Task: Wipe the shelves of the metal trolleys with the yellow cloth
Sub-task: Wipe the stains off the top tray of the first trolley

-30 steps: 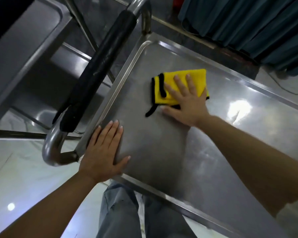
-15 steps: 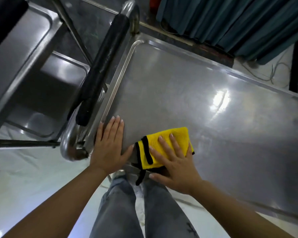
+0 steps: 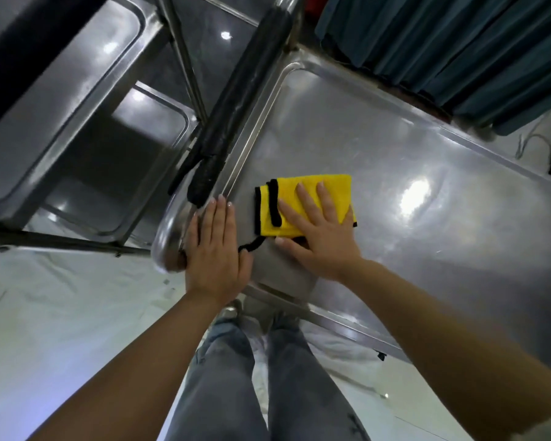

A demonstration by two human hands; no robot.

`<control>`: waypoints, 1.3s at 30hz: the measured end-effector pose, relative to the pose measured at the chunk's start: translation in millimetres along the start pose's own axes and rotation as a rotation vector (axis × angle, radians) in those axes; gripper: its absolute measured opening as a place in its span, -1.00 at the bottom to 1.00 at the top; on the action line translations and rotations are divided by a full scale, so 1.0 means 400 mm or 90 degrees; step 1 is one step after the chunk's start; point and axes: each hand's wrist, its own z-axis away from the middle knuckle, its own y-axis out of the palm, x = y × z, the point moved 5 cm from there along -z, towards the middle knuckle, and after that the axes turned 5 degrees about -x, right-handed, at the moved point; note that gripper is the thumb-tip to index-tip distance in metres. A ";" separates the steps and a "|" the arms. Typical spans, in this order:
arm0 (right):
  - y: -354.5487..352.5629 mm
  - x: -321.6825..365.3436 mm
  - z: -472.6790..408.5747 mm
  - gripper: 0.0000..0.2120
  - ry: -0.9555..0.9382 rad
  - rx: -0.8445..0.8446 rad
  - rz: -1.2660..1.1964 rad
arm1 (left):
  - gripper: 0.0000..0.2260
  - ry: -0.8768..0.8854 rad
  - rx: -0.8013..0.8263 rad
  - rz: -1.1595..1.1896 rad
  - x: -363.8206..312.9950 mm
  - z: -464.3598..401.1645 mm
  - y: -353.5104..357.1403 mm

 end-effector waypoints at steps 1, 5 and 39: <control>0.011 0.008 0.037 -0.36 -0.045 -0.008 0.021 | -0.33 0.001 0.001 -0.003 0.000 0.001 0.000; 0.039 0.001 0.120 -0.42 -0.121 -0.004 0.031 | -0.32 0.013 0.008 -0.010 -0.009 0.005 -0.001; 0.009 -0.079 -0.002 -0.40 0.078 -0.065 -0.032 | -0.34 0.055 0.016 0.024 -0.086 -0.027 -0.003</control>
